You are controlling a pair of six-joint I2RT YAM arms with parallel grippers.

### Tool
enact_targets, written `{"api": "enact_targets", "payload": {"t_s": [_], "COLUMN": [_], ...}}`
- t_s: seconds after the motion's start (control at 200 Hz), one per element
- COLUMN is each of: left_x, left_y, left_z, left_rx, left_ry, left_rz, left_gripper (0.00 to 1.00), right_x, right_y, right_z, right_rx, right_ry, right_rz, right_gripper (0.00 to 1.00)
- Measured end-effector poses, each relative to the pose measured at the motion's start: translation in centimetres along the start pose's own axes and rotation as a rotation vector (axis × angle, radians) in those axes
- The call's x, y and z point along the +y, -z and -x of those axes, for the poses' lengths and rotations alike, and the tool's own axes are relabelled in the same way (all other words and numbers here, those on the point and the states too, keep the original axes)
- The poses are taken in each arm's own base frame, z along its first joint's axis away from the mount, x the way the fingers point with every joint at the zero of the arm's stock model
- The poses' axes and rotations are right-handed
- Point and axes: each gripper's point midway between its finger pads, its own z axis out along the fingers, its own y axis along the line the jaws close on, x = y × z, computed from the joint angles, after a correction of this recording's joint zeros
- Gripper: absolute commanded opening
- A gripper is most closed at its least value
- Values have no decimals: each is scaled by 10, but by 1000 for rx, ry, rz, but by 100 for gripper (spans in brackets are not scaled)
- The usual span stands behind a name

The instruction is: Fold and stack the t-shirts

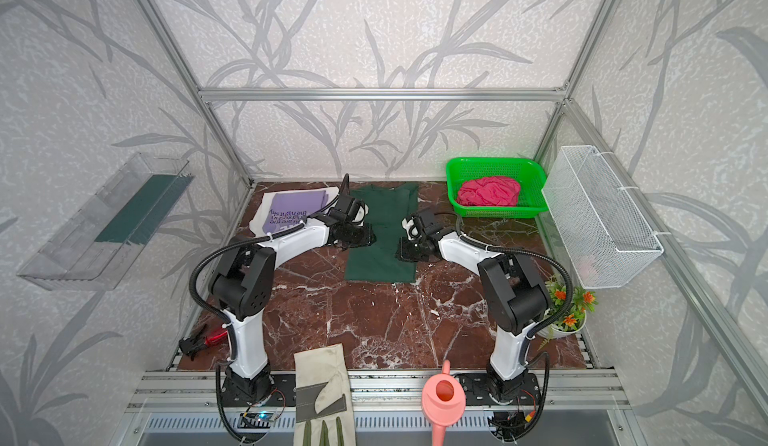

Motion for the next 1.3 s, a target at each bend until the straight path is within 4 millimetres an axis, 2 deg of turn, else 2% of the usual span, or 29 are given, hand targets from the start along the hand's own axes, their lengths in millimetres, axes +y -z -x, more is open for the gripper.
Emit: {"api": "enact_targets", "payload": {"t_s": [0.18,0.3,0.445,0.535,0.685,0.89,1.005,1.125,1.3], "left_x": [18,24,31,34,37,30,27,21,-7], "left_y": [-38,-37,-36,-28,-8,14,24,38,51], "left_z": [16,28,23,5,-35,-88,-108,-111,-94], "left_rx": [1,-24,-30,-30,-11,24,51,51,12], "left_ry": [48,78,108,124,155,135,109,86,55], "left_rz": [17,13,17,14,10,15,41,48,-1], "left_gripper": [23,22,22,22,21,22,22,22,22], "right_x": [-20,-26,-27,-30,-30,-17,-9,-1,30], "right_y": [-14,-16,-15,-10,0,17,32,51,65], "right_z": [-24,-34,-40,-52,-81,-146,-168,-156,-93], "right_rx": [57,81,77,82,109,187,215,158,15], "right_ry": [-60,-74,-71,-73,-69,-41,-37,-26,40], "right_rz": [-30,-36,-23,-21,-20,-36,-56,-81,-72], "right_gripper": [7,6,6,6,6,6,8,10,10]}}
